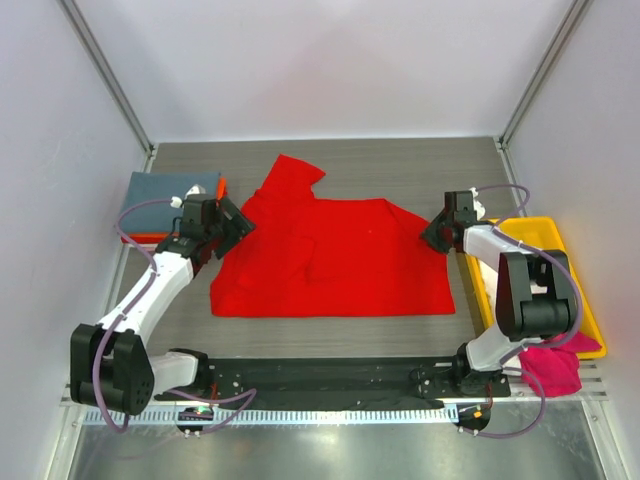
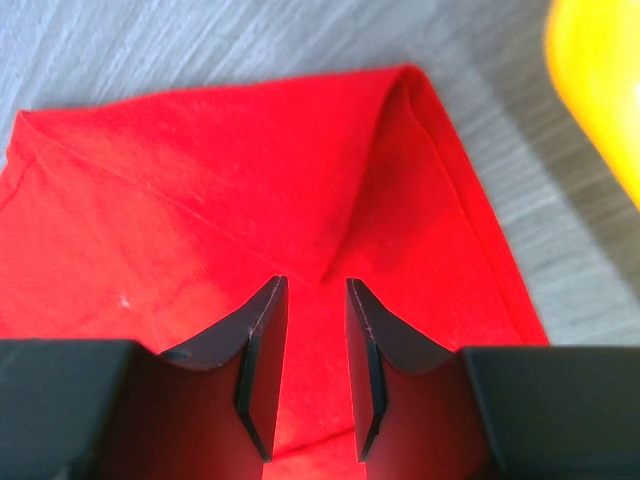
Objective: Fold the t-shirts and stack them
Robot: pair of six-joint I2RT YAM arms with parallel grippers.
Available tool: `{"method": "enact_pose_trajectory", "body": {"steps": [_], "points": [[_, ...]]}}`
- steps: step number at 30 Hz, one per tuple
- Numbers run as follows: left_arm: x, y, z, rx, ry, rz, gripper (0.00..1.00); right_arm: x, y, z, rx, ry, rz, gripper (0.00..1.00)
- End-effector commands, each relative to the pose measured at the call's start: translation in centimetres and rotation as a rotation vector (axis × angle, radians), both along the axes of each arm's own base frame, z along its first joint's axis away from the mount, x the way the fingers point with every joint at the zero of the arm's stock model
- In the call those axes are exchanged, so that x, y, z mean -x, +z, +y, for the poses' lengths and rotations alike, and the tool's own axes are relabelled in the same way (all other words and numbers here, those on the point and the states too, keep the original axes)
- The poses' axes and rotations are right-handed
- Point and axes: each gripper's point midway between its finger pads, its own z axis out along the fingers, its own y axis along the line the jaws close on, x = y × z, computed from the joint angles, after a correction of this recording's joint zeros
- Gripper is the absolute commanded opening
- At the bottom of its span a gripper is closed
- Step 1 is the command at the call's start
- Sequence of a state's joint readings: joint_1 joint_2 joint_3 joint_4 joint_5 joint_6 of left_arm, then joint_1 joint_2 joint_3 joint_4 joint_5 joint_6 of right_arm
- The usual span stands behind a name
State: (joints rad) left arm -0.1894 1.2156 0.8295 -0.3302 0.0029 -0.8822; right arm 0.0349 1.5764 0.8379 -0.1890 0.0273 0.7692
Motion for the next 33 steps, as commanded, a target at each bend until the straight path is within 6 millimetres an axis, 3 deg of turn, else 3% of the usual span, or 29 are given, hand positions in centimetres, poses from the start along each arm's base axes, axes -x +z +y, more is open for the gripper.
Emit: {"method": "enact_pose_trajectory", "body": {"steps": [1, 24, 26, 33], "points": [[-1.5, 2.6, -0.7, 0.037, -0.022, -0.085, 0.74, -2.5, 1.4, 0.1, -0.003, 0.000, -0.073, 0.36], [-1.4, 2.0, 0.3, -0.009, 0.014, -0.081, 0.73, -3.9, -0.1, 0.3, -0.020, -0.009, -0.058, 0.33], [-1.5, 1.9, 0.3, -0.006, 0.017, -0.079, 0.73, -4.2, 0.2, 0.3, -0.019, -0.012, -0.065, 0.31], [-1.9, 1.9, 0.6, -0.020, 0.026, -0.080, 0.73, -5.1, 1.2, 0.4, -0.027, -0.014, -0.096, 0.01]]}}
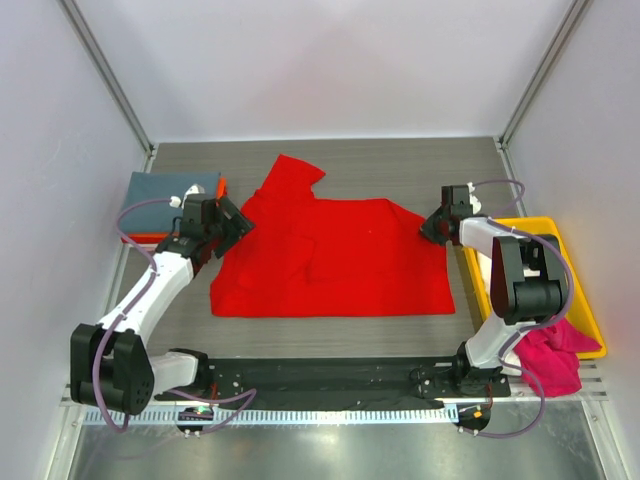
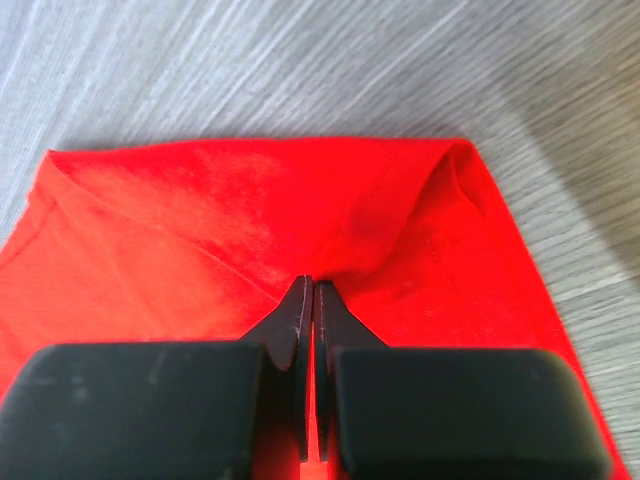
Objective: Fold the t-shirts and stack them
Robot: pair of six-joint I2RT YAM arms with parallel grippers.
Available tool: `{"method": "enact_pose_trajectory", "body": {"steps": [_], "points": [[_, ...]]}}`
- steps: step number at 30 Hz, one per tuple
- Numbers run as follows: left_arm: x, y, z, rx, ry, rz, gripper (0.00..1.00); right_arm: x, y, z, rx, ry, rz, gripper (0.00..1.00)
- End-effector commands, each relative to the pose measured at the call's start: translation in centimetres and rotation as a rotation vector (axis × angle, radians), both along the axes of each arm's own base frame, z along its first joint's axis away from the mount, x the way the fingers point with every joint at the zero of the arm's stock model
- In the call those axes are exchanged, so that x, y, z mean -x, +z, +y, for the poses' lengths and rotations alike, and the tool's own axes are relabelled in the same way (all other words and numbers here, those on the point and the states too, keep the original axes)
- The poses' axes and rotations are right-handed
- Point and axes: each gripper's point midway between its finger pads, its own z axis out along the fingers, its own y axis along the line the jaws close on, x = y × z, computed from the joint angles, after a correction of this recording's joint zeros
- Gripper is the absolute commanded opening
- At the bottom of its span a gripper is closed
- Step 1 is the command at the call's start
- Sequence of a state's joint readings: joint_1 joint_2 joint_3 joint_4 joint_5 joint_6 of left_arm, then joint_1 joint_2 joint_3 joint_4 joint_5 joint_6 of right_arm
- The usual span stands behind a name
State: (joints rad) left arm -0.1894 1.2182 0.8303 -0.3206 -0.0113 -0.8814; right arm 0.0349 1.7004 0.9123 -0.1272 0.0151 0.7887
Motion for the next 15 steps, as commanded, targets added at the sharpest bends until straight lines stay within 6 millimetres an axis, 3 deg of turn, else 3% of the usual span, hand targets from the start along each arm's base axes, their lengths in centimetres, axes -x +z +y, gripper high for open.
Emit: {"method": "enact_pose_trajectory", "body": {"steps": [1, 5, 8, 9, 10, 11, 12, 13, 14, 15], "points": [[-1.8, 1.7, 0.4, -0.016, 0.019, -0.070, 0.73, -2.4, 2.5, 0.0, -0.005, -0.011, -0.090, 0.01], [-3.3, 1.6, 0.6, -0.027, 0.047, -0.087, 0.74, -2.6, 3.8, 0.0, -0.014, -0.012, -0.120, 0.01], [-5.9, 1.1, 0.3, -0.039, 0.048, -0.085, 0.76, -2.7, 4.5, 0.6, -0.056, 0.007, -0.133, 0.01], [-7.3, 2.3, 0.4, -0.049, 0.062, -0.109, 0.76, -2.7, 4.7, 0.7, -0.062, 0.009, -0.135, 0.01], [-8.5, 0.3, 0.5, -0.078, 0.055, -0.063, 0.76, -2.7, 4.8, 0.6, -0.068, 0.010, -0.137, 0.01], [-9.5, -0.1, 0.4, -0.092, 0.051, -0.055, 0.75, -2.7, 4.8, 0.8, -0.080, 0.020, -0.136, 0.01], [-11.4, 1.6, 0.0, -0.093, 0.037, -0.090, 0.76, -2.7, 4.9, 0.9, -0.084, 0.023, -0.138, 0.01], [-12.7, -1.2, -0.3, -0.114, 0.015, -0.028, 0.75, -2.5, 4.8, 1.0, -0.090, 0.028, -0.130, 0.01], [-13.8, -1.5, -0.4, -0.140, -0.011, -0.023, 0.75, -2.4, 4.8, 1.1, -0.093, 0.031, -0.130, 0.01], [-15.9, -0.1, -0.9, -0.140, -0.027, -0.041, 0.75, -2.4, 4.8, 1.4, -0.104, 0.039, -0.129, 0.01]]}}
